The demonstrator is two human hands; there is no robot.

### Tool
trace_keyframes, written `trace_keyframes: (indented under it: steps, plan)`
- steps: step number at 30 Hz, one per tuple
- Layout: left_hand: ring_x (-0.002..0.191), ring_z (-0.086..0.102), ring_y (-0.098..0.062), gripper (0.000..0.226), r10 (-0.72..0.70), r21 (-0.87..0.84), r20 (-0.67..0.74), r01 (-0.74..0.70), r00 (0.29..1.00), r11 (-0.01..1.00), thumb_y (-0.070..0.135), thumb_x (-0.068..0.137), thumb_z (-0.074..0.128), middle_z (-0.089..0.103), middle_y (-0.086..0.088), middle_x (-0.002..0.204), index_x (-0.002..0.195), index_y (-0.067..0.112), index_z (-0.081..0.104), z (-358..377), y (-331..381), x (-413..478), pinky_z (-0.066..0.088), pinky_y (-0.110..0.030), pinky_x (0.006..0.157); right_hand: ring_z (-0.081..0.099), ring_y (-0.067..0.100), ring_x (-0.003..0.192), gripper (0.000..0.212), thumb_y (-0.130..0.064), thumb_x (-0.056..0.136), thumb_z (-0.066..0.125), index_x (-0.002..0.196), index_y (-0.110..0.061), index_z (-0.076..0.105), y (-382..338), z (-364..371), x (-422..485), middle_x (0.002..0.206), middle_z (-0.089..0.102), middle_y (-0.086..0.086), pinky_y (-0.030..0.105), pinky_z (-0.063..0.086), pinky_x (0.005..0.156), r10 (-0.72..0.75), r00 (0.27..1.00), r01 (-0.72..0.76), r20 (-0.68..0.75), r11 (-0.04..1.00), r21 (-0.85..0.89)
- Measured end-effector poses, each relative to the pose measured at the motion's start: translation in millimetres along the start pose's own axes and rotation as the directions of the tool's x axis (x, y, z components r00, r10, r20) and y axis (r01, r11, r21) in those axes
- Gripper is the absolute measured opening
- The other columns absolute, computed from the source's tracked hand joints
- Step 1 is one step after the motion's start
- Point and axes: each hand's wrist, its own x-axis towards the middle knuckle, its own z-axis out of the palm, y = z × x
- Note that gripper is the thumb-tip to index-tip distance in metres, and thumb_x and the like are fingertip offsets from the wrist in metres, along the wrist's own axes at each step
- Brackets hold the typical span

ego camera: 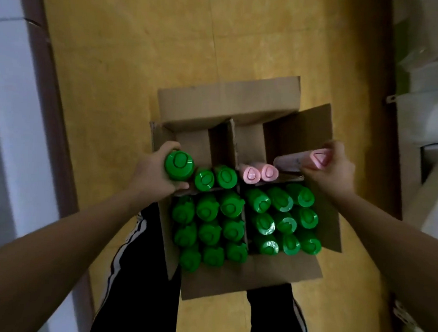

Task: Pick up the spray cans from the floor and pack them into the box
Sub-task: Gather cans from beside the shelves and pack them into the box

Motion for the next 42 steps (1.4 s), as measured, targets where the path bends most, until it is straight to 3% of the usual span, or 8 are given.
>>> trace_keyframes:
  steps: [4,10,13,18,22,31,38,42]
  plan:
    - [0.104,0.061,-0.023,0.084,0.006,0.099,0.245,-0.031,0.970,0.995,0.030,0.055,0.100,0.063,0.000,0.110,0.119,0.030,0.046,18,-18,18,0.052,-0.037,0.085,0.063,0.027,0.106,0.065,-0.011,0.077,0.084,0.133,-0.012,0.052,26,25,24,0.120,0.064,0.014,0.040,0.056,0.085,-0.066,0.996,0.074,0.066,0.988,-0.138]
    - [0.106,0.061,-0.026,0.081,-0.018,0.243,0.340,-0.070,0.940,0.967,0.028,0.054,0.099,0.063,0.001,0.109,0.109,0.036,0.042,38,-28,39,0.053,-0.041,0.082,0.059,0.033,0.103,0.065,-0.008,0.068,0.085,0.126,-0.008,0.057,43,55,54,0.116,0.061,0.017,0.035,0.046,0.081,-0.118,0.968,0.185,0.222,0.933,-0.309]
    - [0.113,0.058,-0.025,0.081,-0.076,0.271,0.358,-0.026,0.931,0.962,0.019,0.056,0.098,0.060,0.003,0.114,0.111,0.039,0.042,48,-34,41,0.049,-0.035,0.082,0.061,0.033,0.104,0.066,-0.007,0.068,0.085,0.127,-0.010,0.056,50,67,57,0.117,0.063,0.016,0.038,0.052,0.081,-0.088,0.953,0.186,0.289,0.925,-0.331]
    - [0.127,0.050,-0.028,0.097,-0.178,0.418,0.401,-0.006,0.899,0.908,0.028,0.055,0.098,0.053,-0.008,0.138,0.137,0.014,0.048,52,-43,48,0.043,-0.035,0.101,0.063,0.035,0.106,0.068,-0.004,0.069,0.085,0.130,-0.010,0.056,55,81,65,0.120,0.065,0.018,0.041,0.056,0.085,-0.017,0.952,0.124,0.307,0.934,-0.335]
    - [0.135,0.043,-0.029,0.104,-0.167,0.399,0.424,-0.018,0.890,0.917,0.030,0.061,0.095,0.044,-0.007,0.148,0.148,0.019,0.039,53,-47,47,0.039,-0.035,0.107,0.063,0.033,0.105,0.067,-0.003,0.071,0.083,0.131,-0.009,0.055,52,89,68,0.120,0.064,0.017,0.045,0.057,0.088,-0.019,0.946,0.140,0.324,0.924,-0.356]
    - [0.130,0.044,-0.032,0.096,-0.186,0.445,0.449,-0.038,0.874,0.895,0.016,0.063,0.088,0.043,-0.010,0.146,0.147,0.022,0.041,56,-44,53,0.039,-0.028,0.087,0.052,0.024,0.097,0.063,-0.010,0.076,0.079,0.132,-0.010,0.051,46,99,69,0.120,0.057,0.015,0.034,0.047,0.078,0.012,0.924,0.178,0.383,0.872,-0.456]
    - [0.110,0.053,-0.025,0.097,-0.228,0.382,0.429,0.053,0.874,0.923,0.001,0.069,0.081,0.046,-0.011,0.146,0.151,0.025,0.036,57,-37,45,0.048,-0.026,0.070,0.054,0.035,0.117,0.081,-0.015,0.077,0.077,0.149,-0.015,0.039,46,77,49,0.132,0.051,0.017,0.040,0.047,0.094,0.013,0.933,0.159,0.359,0.882,-0.443]
    - [0.130,0.048,-0.029,0.090,-0.198,0.408,0.415,0.013,0.888,0.913,0.013,0.074,0.083,0.046,-0.009,0.149,0.152,0.024,0.038,47,-20,28,0.045,-0.027,0.088,0.054,0.035,0.117,0.073,-0.018,0.079,0.075,0.145,-0.012,0.044,32,58,29,0.129,0.054,0.017,0.040,0.048,0.093,-0.047,0.938,0.197,0.343,0.886,-0.419]
